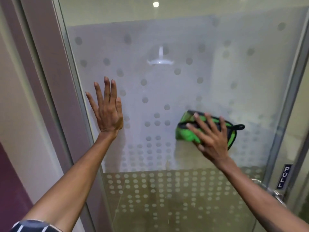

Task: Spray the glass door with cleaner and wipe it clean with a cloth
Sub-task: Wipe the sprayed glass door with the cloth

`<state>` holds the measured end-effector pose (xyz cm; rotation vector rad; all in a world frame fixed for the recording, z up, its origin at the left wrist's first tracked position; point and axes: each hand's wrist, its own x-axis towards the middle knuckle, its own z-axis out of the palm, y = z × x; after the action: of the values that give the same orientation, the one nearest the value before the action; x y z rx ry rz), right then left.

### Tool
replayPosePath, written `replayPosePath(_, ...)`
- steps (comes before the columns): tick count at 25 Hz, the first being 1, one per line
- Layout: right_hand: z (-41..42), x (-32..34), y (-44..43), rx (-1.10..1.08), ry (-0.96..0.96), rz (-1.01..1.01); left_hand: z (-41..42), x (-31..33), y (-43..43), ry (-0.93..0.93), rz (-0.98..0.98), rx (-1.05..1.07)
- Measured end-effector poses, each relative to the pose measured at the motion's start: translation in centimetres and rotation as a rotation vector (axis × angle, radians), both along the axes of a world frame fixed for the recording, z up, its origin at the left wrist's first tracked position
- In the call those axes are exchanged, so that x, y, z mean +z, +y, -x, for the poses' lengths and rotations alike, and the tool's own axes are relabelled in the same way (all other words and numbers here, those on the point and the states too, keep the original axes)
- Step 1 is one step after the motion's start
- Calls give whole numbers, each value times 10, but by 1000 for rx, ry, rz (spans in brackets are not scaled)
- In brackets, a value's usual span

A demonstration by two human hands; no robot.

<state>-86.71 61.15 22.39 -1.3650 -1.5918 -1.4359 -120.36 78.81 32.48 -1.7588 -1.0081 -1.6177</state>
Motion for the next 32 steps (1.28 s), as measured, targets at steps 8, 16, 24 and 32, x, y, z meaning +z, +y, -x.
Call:
replayPosePath(8, 83, 62, 47, 150, 99, -97, -2, 0, 2, -3, -18, -4)
replayPosePath(16, 146, -5, 58, 221, -186, 271, -5, -2, 1, -27, -2, 26)
replayPosePath(24, 129, -106, 53, 362, -451, 476, -7, -7, 0, -46, -35, 11)
replayPosePath(32, 9, -103, 2, 154, -230, 195, -8, -7, -2, -53, -67, 20)
